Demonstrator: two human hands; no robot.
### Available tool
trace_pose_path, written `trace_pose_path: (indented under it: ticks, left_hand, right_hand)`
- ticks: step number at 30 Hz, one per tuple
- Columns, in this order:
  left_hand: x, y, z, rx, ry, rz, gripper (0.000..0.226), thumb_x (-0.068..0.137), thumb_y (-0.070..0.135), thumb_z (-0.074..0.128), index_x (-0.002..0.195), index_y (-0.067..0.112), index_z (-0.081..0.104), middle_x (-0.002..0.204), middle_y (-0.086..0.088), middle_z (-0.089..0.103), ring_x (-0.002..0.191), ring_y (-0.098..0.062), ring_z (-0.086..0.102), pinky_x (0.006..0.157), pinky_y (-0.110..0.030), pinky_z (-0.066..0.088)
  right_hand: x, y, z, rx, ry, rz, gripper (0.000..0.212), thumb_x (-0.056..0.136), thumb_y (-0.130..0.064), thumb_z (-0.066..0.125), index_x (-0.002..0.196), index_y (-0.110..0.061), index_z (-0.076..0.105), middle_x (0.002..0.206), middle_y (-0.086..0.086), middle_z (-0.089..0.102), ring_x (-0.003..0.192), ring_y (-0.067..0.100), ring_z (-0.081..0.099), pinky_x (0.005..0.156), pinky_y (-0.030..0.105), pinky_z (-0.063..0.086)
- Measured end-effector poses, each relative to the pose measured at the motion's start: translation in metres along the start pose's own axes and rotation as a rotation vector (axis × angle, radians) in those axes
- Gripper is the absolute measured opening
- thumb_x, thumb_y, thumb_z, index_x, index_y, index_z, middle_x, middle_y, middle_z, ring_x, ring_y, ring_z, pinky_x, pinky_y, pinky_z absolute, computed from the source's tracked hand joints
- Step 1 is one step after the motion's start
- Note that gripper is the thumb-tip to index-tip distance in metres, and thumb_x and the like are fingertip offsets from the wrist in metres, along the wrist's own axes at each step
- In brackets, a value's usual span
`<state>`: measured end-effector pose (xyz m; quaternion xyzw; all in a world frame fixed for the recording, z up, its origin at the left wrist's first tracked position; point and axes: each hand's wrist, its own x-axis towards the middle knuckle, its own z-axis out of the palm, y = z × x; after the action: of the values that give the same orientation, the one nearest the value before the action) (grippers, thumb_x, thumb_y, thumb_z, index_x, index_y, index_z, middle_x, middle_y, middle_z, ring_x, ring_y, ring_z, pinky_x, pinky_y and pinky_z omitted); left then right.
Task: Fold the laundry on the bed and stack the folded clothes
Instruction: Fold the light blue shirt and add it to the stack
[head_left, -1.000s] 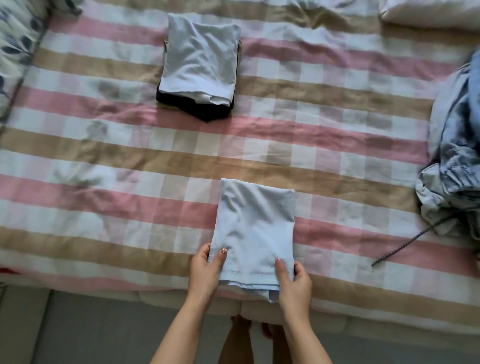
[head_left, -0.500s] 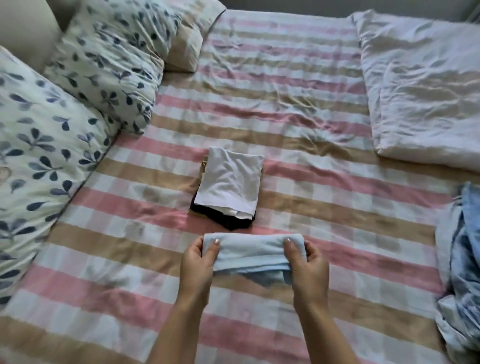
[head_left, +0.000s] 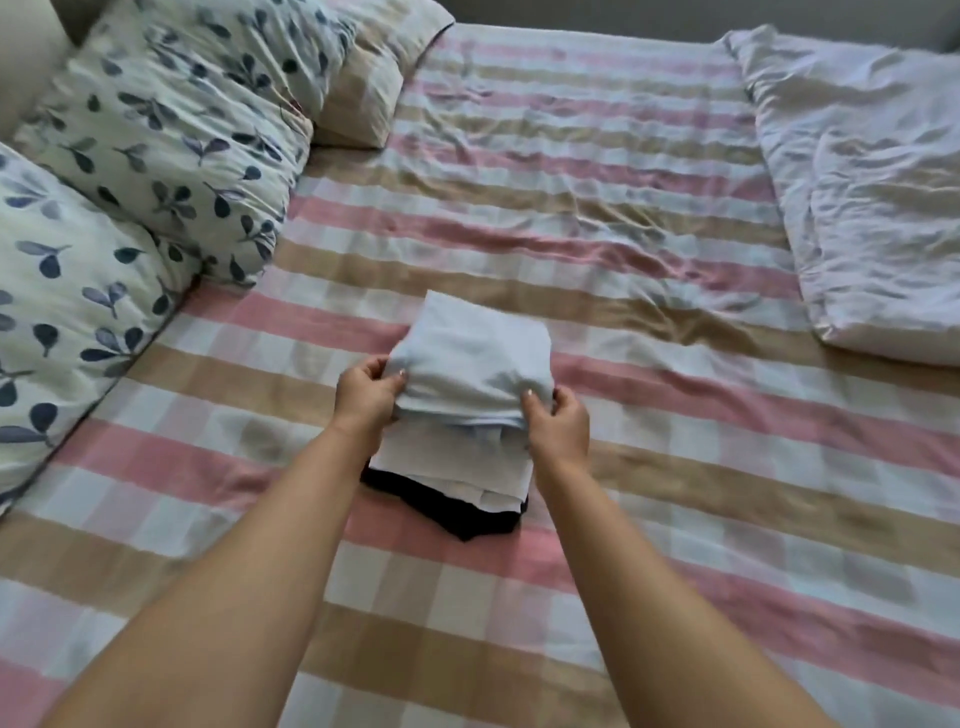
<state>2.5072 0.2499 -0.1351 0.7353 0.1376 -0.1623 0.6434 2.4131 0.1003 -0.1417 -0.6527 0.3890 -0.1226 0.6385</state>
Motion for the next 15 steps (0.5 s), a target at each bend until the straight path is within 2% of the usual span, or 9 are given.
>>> trace_pose_path:
  ticks: [3,5,8,11,15]
  left_hand:
    - [0.0,-0.043,-0.008,0.105,0.066,-0.12,0.011,0.086,-0.002,0.057,0.089,0.007,0.06,0.08,-0.006,0.059,0.078,-0.022,0.054,0.064,-0.031,0.047]
    - [-0.004,-0.054,-0.014,0.136,0.12,-0.091,0.01,0.084,-0.002,0.06,0.089,0.007,0.061,0.086,-0.008,0.062,0.082,-0.022,0.056,0.076,-0.037,0.05]
    - [-0.012,-0.058,-0.022,0.211,0.193,0.044,0.013,0.083,0.001,0.062,0.084,0.013,0.059,0.09,-0.007,0.064,0.081,-0.02,0.058,0.075,-0.031,0.047]
    - [-0.019,-0.067,-0.023,0.399,0.217,0.117,0.013,0.082,0.001,0.06,0.091,0.011,0.06,0.094,-0.007,0.064,0.084,-0.022,0.057,0.075,-0.028,0.042]
    - [-0.022,-0.082,-0.02,0.627,0.255,0.137,0.027,0.082,0.007,0.061,0.108,0.004,0.057,0.11,-0.016,0.059,0.1,-0.032,0.055,0.086,-0.036,0.043]
  right_hand:
    - [-0.011,0.042,0.005,-0.067,-0.011,0.174,0.008,0.087,-0.01,0.058,0.092,-0.004,0.061,0.095,0.016,0.067,0.088,0.03,0.064,0.08,0.041,0.052]
    - [-0.019,0.054,0.005,-0.06,0.001,0.215,0.009,0.086,-0.011,0.059,0.09,-0.003,0.061,0.094,0.017,0.068,0.09,0.034,0.064,0.082,0.044,0.053]
    - [-0.029,0.059,0.002,-0.081,0.013,0.188,0.021,0.085,-0.016,0.06,0.102,-0.003,0.062,0.094,0.013,0.068,0.089,0.029,0.064,0.083,0.042,0.052]
    - [-0.033,0.065,-0.001,-0.149,0.019,0.191,0.024,0.084,-0.017,0.062,0.106,-0.008,0.056,0.095,0.004,0.063,0.089,0.023,0.061,0.081,0.037,0.051]
    - [-0.031,0.077,-0.01,-0.39,-0.069,0.231,0.028,0.083,-0.03,0.065,0.098,-0.017,0.045,0.09,-0.004,0.051,0.085,0.018,0.052,0.073,0.029,0.04]
